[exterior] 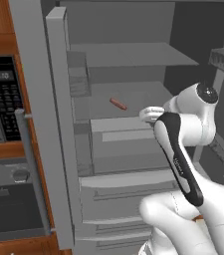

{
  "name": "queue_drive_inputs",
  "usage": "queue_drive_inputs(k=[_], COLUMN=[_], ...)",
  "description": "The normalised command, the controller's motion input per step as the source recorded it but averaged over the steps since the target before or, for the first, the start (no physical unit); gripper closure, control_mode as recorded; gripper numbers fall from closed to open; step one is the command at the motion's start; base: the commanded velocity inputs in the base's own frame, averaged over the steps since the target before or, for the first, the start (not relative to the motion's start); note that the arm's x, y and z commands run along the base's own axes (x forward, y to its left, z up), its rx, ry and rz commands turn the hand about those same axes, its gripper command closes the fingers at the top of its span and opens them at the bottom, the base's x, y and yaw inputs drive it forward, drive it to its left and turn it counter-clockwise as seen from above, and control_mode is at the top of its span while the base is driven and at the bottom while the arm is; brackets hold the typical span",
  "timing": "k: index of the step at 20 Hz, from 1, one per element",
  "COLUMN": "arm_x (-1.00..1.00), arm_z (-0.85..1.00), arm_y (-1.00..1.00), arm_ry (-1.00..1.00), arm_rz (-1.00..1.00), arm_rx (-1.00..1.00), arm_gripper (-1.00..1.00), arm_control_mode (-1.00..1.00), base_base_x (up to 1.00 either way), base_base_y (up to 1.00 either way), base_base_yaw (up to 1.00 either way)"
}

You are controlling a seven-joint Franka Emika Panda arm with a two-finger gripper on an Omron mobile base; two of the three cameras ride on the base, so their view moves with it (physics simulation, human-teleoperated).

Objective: Move the hot dog bun to the plate on the dining table and place the condiment next to that plate. Then navigate to the fridge and take the sausage and place it on the plate as well.

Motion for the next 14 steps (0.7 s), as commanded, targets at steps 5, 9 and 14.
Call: queue_drive_inputs(k=[5,9,14], arm_x=[0.0,0.19,0.69], arm_z=[0.0,0.0,-0.01], arm_y=[0.0,0.01,0.02], arm_ry=[0.0,0.0,0.0], arm_rz=[0.0,0.0,0.0], arm_rx=[0.0,-0.06,-0.09], arm_gripper=[-1.0,-1.0,-1.0], arm_control_mode=[1.0,-1.0,-1.0], base_base_x=[0.94,0.27,0.0], base_base_y=[0.01,0.07,0.0], base_base_yaw=[0.0,0.0,0.0])
